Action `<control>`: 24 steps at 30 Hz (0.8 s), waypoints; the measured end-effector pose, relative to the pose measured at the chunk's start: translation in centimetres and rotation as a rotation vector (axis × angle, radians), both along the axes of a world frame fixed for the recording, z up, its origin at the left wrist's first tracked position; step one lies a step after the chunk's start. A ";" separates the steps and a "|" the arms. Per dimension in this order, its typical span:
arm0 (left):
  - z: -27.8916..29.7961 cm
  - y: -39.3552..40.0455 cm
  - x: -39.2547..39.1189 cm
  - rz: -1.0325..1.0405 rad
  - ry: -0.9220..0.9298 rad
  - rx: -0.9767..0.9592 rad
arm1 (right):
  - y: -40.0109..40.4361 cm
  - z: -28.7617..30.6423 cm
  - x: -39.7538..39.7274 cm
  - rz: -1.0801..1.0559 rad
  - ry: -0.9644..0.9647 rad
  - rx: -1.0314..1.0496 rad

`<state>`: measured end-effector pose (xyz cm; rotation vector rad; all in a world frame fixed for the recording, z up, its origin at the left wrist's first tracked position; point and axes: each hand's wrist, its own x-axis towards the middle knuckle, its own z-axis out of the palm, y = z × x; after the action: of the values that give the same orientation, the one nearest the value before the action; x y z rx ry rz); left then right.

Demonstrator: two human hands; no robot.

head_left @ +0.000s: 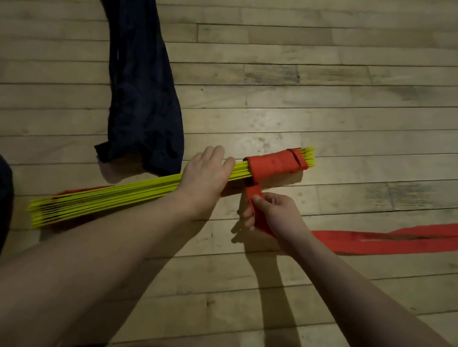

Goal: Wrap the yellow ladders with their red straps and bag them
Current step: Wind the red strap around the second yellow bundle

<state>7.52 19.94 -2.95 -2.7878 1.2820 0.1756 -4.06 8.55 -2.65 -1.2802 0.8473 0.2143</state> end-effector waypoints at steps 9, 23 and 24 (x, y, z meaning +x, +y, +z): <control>-0.1 -1.9 3.1 0.022 0.011 0.075 | -1.5 0.2 2.3 0.062 -0.065 -0.061; -2.3 1.3 -0.8 -0.070 0.007 0.191 | 0.7 -0.5 2.0 -0.118 0.097 0.062; -1.9 1.9 -1.1 -0.028 0.057 0.193 | 0.8 -0.2 1.5 -0.086 0.116 0.067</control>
<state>6.45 21.84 -4.89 -2.6194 1.2422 0.3585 -2.60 9.34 -2.82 -1.1744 0.9842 0.2480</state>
